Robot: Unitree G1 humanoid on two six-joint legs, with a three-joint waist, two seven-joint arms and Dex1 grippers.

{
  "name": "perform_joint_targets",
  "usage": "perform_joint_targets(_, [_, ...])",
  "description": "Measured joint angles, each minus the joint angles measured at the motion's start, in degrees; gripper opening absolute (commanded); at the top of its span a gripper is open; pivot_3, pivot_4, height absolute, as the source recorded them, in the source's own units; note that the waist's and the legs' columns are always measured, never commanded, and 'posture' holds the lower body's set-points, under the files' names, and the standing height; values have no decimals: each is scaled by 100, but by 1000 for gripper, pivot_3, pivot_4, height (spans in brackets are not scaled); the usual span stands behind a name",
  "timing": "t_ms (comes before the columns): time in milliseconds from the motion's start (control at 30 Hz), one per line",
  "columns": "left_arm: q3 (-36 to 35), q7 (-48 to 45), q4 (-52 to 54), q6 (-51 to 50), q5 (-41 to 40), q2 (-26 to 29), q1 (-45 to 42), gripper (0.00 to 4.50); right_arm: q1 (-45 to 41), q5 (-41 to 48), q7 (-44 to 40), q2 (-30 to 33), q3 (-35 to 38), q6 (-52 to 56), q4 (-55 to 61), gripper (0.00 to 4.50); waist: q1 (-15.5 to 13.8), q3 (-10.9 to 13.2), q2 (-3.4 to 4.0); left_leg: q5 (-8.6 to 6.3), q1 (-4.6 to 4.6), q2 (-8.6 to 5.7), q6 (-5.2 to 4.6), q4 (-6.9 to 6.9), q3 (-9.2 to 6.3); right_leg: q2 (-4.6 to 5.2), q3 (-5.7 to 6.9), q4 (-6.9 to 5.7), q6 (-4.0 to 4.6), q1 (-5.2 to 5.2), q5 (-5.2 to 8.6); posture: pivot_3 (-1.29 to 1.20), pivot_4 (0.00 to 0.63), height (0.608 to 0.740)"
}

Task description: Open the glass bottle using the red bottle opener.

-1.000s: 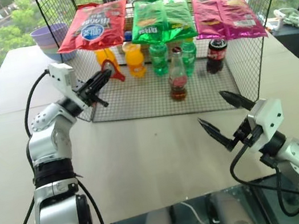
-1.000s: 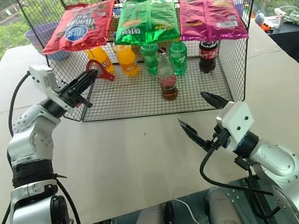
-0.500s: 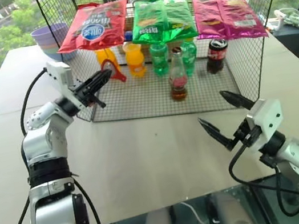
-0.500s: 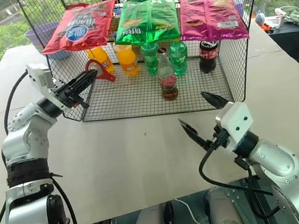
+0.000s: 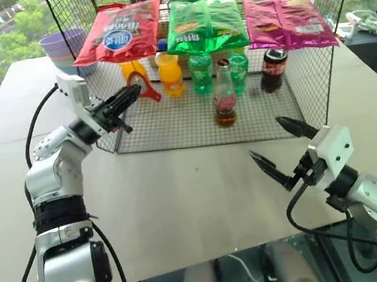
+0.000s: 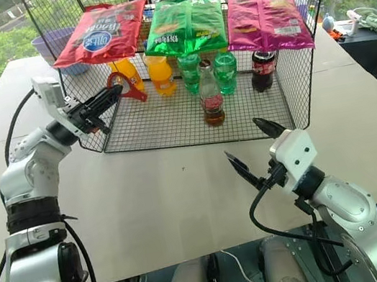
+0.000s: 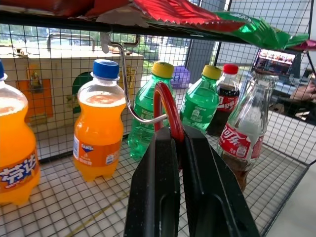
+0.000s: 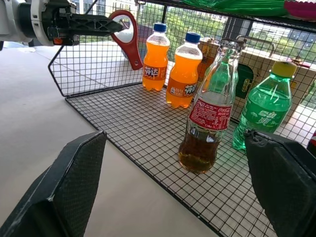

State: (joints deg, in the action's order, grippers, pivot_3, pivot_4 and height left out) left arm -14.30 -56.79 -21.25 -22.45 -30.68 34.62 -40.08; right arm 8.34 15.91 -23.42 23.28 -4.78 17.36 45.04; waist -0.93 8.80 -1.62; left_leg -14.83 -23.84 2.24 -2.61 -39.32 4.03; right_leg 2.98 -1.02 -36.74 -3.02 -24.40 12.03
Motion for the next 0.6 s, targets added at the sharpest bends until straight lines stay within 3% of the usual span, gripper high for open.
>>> perform_joint_targets(600, [-326, 318, 424, -1288, -519, 43, -25, 68, 4, 1, -3, 0, -64, 11, 1, 4500, 13, 3, -3, 0, 0, 2, 0, 0, 0, -1, 0, -1, 0, -1, 0, 0, 150, 740])
